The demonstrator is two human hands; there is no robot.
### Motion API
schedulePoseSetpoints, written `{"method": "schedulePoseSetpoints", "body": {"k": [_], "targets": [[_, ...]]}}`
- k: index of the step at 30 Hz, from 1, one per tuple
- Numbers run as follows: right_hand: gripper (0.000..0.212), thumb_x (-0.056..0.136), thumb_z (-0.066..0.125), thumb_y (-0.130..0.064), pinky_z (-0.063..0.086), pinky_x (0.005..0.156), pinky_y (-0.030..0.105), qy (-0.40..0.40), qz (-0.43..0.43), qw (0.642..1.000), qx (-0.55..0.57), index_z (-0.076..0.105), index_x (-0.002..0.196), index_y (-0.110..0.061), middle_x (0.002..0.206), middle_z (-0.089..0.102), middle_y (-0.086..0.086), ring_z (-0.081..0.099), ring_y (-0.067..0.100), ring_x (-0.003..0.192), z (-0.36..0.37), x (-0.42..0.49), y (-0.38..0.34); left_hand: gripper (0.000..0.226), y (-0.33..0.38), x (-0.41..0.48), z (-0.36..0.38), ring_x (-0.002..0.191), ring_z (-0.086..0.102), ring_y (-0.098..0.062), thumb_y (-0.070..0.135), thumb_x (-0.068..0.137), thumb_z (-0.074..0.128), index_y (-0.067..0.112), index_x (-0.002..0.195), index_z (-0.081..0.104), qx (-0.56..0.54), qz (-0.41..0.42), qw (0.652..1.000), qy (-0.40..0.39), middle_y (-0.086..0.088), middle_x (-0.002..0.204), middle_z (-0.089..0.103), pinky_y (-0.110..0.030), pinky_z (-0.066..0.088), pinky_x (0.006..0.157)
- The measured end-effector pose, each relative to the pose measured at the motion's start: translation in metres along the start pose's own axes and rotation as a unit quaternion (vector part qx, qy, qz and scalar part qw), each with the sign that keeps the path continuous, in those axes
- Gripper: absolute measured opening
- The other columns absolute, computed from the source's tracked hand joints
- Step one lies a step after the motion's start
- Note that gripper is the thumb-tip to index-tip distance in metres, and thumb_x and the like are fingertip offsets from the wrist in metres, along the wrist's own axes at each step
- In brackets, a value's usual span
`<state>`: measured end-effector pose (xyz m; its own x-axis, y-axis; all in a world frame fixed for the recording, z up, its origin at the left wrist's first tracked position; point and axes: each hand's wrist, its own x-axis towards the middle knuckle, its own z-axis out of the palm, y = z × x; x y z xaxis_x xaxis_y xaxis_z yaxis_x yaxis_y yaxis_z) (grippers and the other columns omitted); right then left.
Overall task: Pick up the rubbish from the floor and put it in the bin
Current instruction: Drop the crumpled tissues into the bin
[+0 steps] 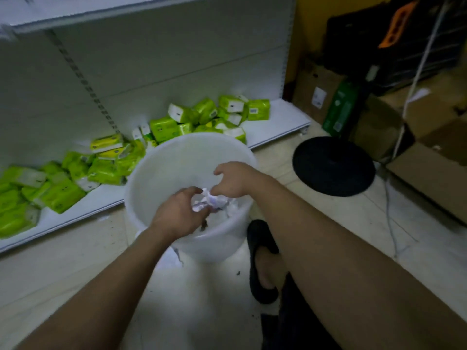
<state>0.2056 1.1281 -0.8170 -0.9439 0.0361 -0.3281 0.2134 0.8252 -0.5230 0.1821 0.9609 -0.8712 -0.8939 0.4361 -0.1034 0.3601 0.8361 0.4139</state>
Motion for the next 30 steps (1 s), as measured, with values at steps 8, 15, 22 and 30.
{"method": "schedulePoseSetpoints", "body": {"k": [8,15,22,30], "targets": [[0.06,0.08,0.063,-0.039,0.044,0.102,0.046,0.121,0.019,0.99,0.073,0.046,0.133,-0.017,0.134,0.05,0.015,0.05,0.034,0.122,0.035,-0.054,-0.015,0.054,0.012,-0.02,-0.038,0.122,0.056,-0.027,0.044,0.083,0.067,0.017,0.128,0.058,-0.005,0.028,0.999,0.017,-0.005,0.133,0.061,-0.037,0.041,0.101],[0.058,0.082,0.065,-0.031,0.045,0.098,0.037,0.1,-0.016,0.993,0.059,0.047,0.134,-0.014,0.133,0.053,0.015,0.052,0.031,0.12,0.067,-0.066,-0.037,0.055,-0.012,-0.059,-0.056,0.122,0.055,-0.025,0.047,0.082,0.065,0.019,0.129,0.057,-0.033,0.005,0.999,0.027,-0.005,0.134,0.059,-0.035,0.044,0.099],[0.053,0.085,0.061,-0.031,0.04,0.1,0.036,0.069,-0.089,0.993,0.023,0.046,0.134,-0.017,0.134,0.05,0.013,0.051,0.029,0.12,0.113,-0.019,-0.109,0.049,-0.1,-0.078,-0.056,0.125,0.053,-0.024,0.043,0.086,0.061,0.02,0.129,0.056,-0.07,-0.082,0.993,0.043,-0.003,0.135,0.059,-0.039,0.044,0.102],[0.055,0.087,0.054,-0.027,0.039,0.101,0.036,-0.116,-0.081,0.989,-0.035,0.039,0.139,-0.016,0.141,0.047,0.012,0.046,0.031,0.127,0.232,0.054,-0.122,0.053,-0.227,-0.09,0.005,0.126,0.052,-0.025,0.045,0.088,0.059,0.018,0.133,0.053,-0.11,-0.215,0.97,-0.013,-0.004,0.138,0.056,-0.034,0.042,0.1]]}}
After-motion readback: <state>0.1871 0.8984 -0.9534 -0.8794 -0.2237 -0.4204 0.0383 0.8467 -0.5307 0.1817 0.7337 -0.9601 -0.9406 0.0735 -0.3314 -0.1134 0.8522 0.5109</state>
